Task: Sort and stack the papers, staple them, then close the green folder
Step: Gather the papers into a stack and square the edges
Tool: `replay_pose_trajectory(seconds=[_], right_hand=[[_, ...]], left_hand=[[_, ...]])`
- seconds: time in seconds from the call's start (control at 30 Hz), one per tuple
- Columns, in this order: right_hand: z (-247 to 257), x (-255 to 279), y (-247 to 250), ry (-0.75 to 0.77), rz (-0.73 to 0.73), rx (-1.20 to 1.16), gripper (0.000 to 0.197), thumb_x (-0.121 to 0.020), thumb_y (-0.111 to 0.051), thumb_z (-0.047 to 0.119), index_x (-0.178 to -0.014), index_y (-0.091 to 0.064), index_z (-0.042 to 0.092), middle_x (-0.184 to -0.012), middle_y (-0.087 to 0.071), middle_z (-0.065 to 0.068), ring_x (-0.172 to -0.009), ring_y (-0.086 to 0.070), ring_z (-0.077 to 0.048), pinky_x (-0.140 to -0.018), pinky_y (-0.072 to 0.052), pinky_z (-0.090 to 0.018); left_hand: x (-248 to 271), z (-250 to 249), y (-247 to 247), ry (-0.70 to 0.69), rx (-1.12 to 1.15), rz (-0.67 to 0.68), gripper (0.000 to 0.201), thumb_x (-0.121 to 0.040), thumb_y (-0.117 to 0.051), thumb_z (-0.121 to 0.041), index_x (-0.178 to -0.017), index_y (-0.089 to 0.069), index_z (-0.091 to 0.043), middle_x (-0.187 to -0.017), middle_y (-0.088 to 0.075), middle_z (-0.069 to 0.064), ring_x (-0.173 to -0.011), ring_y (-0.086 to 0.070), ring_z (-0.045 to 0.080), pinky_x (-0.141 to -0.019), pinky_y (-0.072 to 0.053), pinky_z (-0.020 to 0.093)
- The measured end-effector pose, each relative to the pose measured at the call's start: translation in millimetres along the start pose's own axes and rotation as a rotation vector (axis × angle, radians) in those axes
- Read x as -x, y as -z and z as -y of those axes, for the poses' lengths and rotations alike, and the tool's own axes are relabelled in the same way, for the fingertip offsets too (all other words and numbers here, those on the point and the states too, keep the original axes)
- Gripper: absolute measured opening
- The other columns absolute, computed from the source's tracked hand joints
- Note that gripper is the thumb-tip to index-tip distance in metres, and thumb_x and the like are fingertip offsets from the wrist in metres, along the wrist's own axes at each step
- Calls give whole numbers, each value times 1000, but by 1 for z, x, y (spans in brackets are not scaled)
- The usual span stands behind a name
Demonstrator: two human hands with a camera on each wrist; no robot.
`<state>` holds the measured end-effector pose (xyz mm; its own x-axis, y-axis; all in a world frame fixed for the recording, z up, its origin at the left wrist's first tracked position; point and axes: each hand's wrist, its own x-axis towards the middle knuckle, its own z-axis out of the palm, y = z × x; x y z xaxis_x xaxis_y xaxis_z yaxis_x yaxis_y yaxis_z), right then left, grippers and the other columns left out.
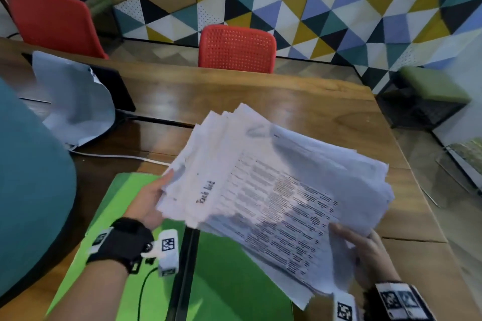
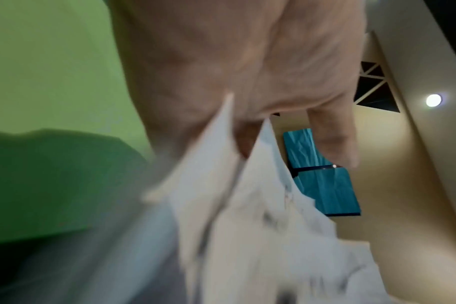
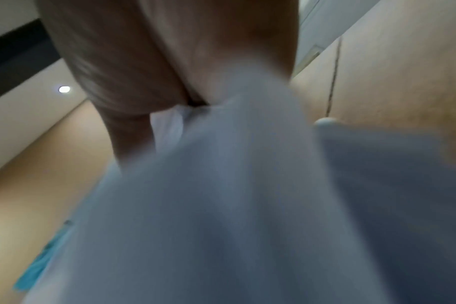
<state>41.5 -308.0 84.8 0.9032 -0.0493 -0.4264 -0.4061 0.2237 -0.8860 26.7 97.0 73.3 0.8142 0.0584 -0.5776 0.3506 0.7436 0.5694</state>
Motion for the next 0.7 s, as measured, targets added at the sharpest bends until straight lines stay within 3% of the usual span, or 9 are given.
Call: replay_pose_trajectory(seconds=[0.07,0.13,0.23,0.33,0.37,0.47,0.53,0.63,0.7], right_hand=[[-9,-6,16,-143,49,63,38,-73,-71,-1,-110,-67,-2,-102,-75,-22,-90,-73,-38,-82,-59,-51],[-24,-12,24,-293,52,184,56,-71,-78,4,-124,-60,2,-115,-71,-25,-101,-68,-47,-92,-50,-65],[-62,-24,38,-351,-13,341,91,-41,-97,35,-120,-66,4,-114,-73,-18,-103,-69,-40,-99,-48,-60],[-106,-45,68,-322,-81,380,90,-23,-95,55,-104,-72,22,-118,-72,-6,-111,-65,-32,-105,-44,-55],[-108,-45,68,-341,-89,359,86,-25,-96,53,-102,-71,25,-121,-71,-5,-113,-64,-31,-106,-44,-54],[-97,-40,52,-384,-89,280,95,-39,-96,38,-124,-63,16,-127,-68,-8,-114,-63,-33,-107,-43,-54],[-79,-28,38,-456,-77,280,97,-35,-97,30,-123,-62,8,-120,-70,-16,-107,-66,-38,-100,-49,-54],[-61,-15,32,-515,-11,292,59,-60,-83,4,-115,-63,-3,-104,-72,-31,-88,-71,-48,-72,-59,-49],[-58,-13,35,-526,33,263,55,-65,-77,0,-117,-63,-6,-106,-70,-34,-89,-70,-50,-71,-59,-51]], left_hand=[[-5,-3,7,96,-132,60,49,-95,-47,-44,-117,-70,-7,-125,-68,18,-108,-69,31,-96,-45,50],[-13,5,11,212,-421,134,60,-88,-57,-56,-131,-61,-13,-135,-62,16,-123,-60,31,-108,-39,52],[-29,34,21,319,-933,27,105,-64,-74,-70,-148,-37,-18,-156,-36,11,-140,-39,28,-117,-26,50],[-37,66,19,222,-1123,-72,110,-63,-71,-73,-149,-33,-17,-157,-34,8,-141,-37,28,-116,-30,49],[-38,74,17,184,-1145,-93,109,-65,-71,-70,-150,-30,-16,-158,-33,8,-141,-37,28,-115,-31,49],[-39,85,8,106,-1214,-178,98,-77,-74,-51,-152,-26,-11,-157,-33,10,-141,-37,30,-114,-34,42],[-40,85,1,105,-1195,-180,86,-77,-77,-45,-146,-38,-11,-150,-46,9,-132,-47,29,-110,-40,40],[-38,75,2,111,-1056,-150,67,-71,-83,-42,-124,-52,-13,-126,-59,-3,-114,-53,22,-101,-42,35],[-40,73,11,145,-921,-130,86,-65,-87,-40,-132,-47,-6,-130,-52,-1,-117,-50,23,-99,-40,35]])
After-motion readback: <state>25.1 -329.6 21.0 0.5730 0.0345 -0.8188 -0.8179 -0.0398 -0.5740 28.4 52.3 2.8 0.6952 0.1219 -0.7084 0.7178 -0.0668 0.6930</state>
